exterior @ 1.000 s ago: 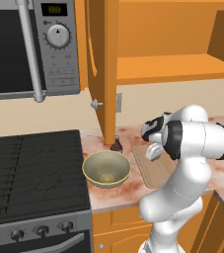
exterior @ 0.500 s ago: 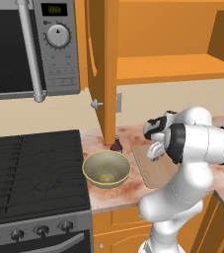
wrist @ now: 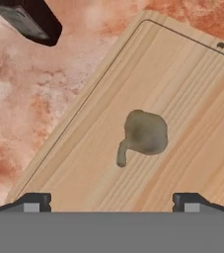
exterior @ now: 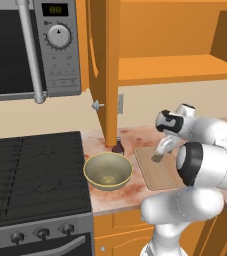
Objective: Open the cabinet. Place the bowl and condiment on the counter. Then place the lime and garlic on the cutting board.
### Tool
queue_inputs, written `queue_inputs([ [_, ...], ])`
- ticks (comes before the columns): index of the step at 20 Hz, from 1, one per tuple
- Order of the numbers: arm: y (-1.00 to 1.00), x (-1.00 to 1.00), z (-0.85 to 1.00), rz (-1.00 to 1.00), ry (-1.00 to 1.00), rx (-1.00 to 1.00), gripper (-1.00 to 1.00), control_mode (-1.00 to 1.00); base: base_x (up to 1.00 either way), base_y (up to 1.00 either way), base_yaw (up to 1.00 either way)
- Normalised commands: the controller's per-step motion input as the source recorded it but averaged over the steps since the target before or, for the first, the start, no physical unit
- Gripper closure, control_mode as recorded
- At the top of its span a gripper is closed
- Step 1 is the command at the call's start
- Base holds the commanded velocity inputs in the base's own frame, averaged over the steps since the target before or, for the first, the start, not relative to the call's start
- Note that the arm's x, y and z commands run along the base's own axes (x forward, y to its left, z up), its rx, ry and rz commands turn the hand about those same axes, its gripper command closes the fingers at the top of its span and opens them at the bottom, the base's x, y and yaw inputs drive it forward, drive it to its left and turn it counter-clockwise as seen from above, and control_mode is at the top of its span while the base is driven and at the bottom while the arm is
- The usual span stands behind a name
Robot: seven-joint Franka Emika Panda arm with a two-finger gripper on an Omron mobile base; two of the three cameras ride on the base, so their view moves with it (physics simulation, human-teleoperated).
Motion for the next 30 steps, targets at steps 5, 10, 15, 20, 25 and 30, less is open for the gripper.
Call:
queue_inputs([
  [5, -0.04, -0.27, 0.54, 0.0, 0.0, 0.06, -1.0, -1.0, 0.0, 0.0, 0.0],
  [10, -0.04, -0.31, 0.42, 0.0, 0.0, 0.01, -1.0, -1.0, 0.0, 0.0, 0.0],
  [15, -0.13, -0.39, 0.3, -0.01, 0.0, 0.0, -1.0, -1.0, 0.0, 0.0, 0.0],
  [20, -0.21, -0.42, 0.17, -0.05, 0.0, 0.0, -1.0, -1.0, 0.0, 0.0, 0.0],
  [25, -0.19, -0.39, 0.12, -0.11, 0.0, 0.0, -1.0, -1.0, 0.0, 0.0, 0.0],
  [30, -0.07, -0.28, 0.0, -0.14, 0.0, 0.0, -1.0, -1.0, 0.0, 0.0, 0.0],
])
